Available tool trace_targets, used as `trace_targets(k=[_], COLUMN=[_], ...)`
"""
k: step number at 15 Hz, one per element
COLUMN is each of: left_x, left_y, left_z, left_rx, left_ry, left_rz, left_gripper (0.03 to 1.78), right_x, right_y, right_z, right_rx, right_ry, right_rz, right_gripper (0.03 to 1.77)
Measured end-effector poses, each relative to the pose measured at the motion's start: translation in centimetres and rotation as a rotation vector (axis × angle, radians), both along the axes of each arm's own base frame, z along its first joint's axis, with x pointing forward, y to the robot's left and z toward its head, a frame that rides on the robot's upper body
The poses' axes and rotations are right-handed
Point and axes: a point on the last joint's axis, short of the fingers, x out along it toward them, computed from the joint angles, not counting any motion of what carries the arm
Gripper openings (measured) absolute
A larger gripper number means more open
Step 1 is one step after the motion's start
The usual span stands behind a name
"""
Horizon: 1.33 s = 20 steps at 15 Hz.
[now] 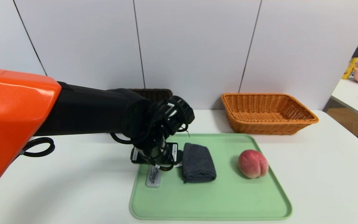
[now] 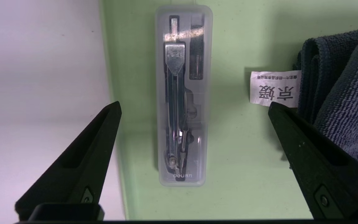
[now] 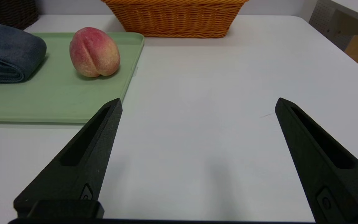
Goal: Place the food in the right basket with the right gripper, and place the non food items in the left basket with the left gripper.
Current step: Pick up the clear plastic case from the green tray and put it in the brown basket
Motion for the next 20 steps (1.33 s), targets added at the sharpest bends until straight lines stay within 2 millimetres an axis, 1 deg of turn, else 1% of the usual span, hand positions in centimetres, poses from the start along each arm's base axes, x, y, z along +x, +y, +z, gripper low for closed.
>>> trace_targets(k=[20], left_x=[0.79], left_y=[-0.34], left_z=[-1.02], left_rx=[-0.017], left_ry=[0.032], left_rz=[-0.008], left_gripper=[1.69], right_x=[0.00], right_y=[0.00], right_z=[0.02], right_rx=[0.000], right_ry=[-0.001], right_rz=[0.000], right_gripper=[1.70])
